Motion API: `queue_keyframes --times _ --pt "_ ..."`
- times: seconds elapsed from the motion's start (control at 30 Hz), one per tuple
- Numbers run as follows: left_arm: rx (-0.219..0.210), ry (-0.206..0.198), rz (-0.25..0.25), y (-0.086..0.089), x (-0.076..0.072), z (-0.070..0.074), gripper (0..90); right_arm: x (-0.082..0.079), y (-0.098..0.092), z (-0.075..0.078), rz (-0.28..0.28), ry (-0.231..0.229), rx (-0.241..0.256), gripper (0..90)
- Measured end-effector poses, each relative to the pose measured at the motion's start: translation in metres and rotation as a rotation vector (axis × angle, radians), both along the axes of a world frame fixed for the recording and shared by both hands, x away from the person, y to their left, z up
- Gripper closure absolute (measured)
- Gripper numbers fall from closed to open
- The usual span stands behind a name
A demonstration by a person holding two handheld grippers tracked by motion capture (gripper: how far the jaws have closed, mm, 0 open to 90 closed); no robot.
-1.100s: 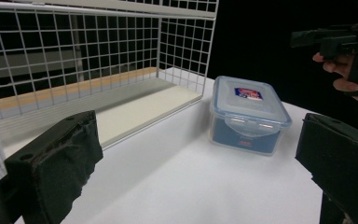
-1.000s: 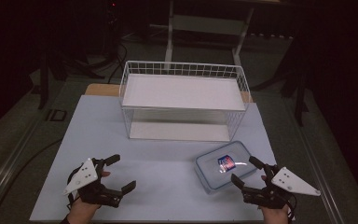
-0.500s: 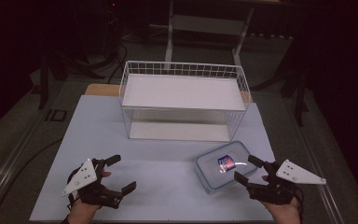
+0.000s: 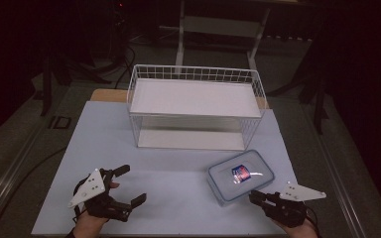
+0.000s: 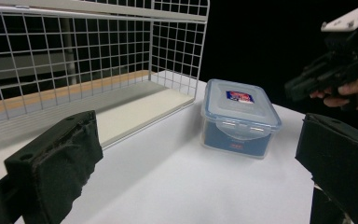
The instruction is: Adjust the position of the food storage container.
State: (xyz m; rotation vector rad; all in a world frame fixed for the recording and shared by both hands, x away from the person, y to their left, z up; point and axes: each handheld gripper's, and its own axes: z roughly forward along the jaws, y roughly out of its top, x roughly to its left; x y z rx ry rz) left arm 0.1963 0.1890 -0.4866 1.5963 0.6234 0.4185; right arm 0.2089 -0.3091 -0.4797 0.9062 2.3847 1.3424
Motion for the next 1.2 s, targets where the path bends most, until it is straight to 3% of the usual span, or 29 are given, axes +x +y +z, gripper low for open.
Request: queue_keyframes --times 0.07,0.27,0.43,1.0,1.2 --pt "0.0 0.002 0.0 0.0 0.0 0.0 0.0 0.001 -0.001 -0.006 0.013 0.012 -0.017 89.6" --pt "0.006 0.002 -0.002 -0.001 0.0 -0.001 0.0 0.003 0.005 -0.024 0.075 0.073 -0.079 89.8" --pt "0.008 0.003 -0.002 -0.001 0.001 -0.001 0.0 0.011 0.019 -0.032 0.113 0.088 -0.13 89.8" --pt "0.007 0.007 -0.003 0.0 0.0 -0.001 0.0 0.032 0.053 -0.036 0.172 0.089 -0.169 89.9" --pt "0.013 0.007 -0.001 0.0 0.0 -0.002 0.0 0.027 0.054 -0.03 0.219 0.078 -0.158 89.9"
